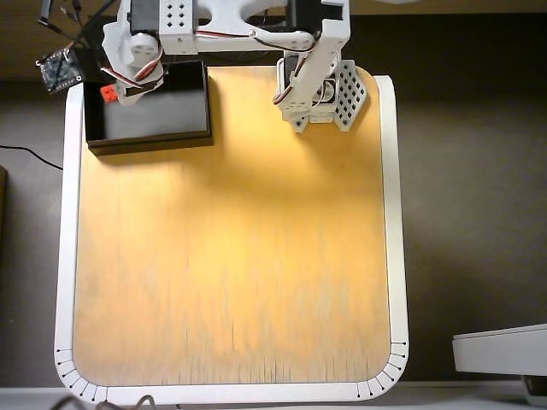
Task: Grasp a lego block and put it in the bin.
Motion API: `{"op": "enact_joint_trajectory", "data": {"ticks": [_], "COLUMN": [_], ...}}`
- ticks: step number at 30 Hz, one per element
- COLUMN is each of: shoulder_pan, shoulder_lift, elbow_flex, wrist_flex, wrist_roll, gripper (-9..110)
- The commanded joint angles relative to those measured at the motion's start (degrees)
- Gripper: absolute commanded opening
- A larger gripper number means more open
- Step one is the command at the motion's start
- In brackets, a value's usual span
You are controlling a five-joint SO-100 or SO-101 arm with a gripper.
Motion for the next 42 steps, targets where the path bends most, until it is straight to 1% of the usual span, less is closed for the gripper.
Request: {"op": "enact_joint_trajectory", "data": {"ticks": [1, 11, 21, 24, 29, 37, 39, 42], "shoulder_pan": [1.0, 0.9, 0.8, 0.9, 1.3, 1.5, 0.5, -2.4], "shoulder_lift": [-0.1, -0.1, -0.1, -0.1, 0.1, 4.1, 6.9, 9.2], "elbow_flex": [-0.9, 6.1, 7.7, 7.7, 7.5, 6.9, 5.7, -0.7], "wrist_flex": [-1.8, -1.8, -1.8, -1.8, -3.5, -4.4, -2.3, 6.8], "wrist_roll": [1.4, 5.4, 6.3, 8.6, 11.8, 11.4, 10.2, 6.4], "gripper": [0, 0, 1, 10, 20, 21, 21, 21]}}
